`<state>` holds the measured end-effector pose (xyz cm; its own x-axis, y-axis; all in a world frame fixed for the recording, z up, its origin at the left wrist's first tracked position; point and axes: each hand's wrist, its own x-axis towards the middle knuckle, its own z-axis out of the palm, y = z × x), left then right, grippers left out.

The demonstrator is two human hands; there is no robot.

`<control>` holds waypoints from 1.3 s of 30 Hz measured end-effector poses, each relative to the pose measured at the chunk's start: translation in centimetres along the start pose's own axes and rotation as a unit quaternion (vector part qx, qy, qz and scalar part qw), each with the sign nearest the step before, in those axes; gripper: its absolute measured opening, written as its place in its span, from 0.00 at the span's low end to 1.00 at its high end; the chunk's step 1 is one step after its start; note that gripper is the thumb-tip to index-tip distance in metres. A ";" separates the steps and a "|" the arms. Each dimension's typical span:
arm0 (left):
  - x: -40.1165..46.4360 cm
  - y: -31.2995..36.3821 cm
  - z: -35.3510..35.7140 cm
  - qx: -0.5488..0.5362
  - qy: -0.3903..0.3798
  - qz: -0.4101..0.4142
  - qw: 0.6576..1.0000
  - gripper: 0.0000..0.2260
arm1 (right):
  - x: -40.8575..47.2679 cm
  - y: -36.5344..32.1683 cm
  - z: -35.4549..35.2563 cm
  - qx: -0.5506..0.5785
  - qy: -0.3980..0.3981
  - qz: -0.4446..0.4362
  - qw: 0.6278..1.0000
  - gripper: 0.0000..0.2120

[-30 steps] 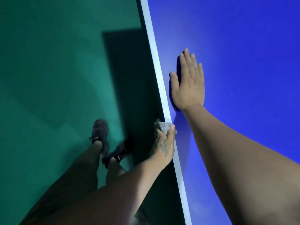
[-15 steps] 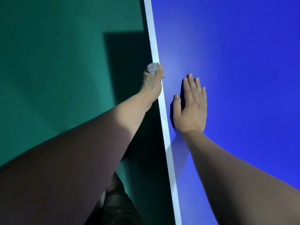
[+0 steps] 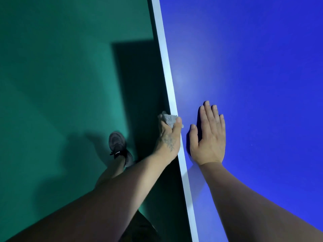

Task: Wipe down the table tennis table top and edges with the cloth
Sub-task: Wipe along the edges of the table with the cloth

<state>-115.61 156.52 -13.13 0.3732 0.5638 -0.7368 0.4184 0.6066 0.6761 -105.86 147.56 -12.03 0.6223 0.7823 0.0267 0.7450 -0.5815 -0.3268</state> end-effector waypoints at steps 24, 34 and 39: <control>1.6 3.6 -2.6 0.137 -0.089 -0.050 0.985 0.37 | 0.6 -0.9 -0.5 0.048 0.027 0.025 0.998 0.25; 17.3 19.3 -5.8 0.043 0.014 0.020 0.999 0.25 | 17.5 -7.6 0.6 0.180 0.109 0.034 0.977 0.10; 17.7 20.2 -5.5 0.043 0.059 0.030 0.997 0.28 | 28.1 -10.4 2.6 0.162 0.104 -0.016 0.981 0.15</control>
<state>-105.15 181.83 -12.45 0.3014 0.6625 -0.6857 0.4701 0.5225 0.7114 -96.73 176.13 -10.30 0.6602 0.7172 0.2230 0.6707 -0.4292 -0.6049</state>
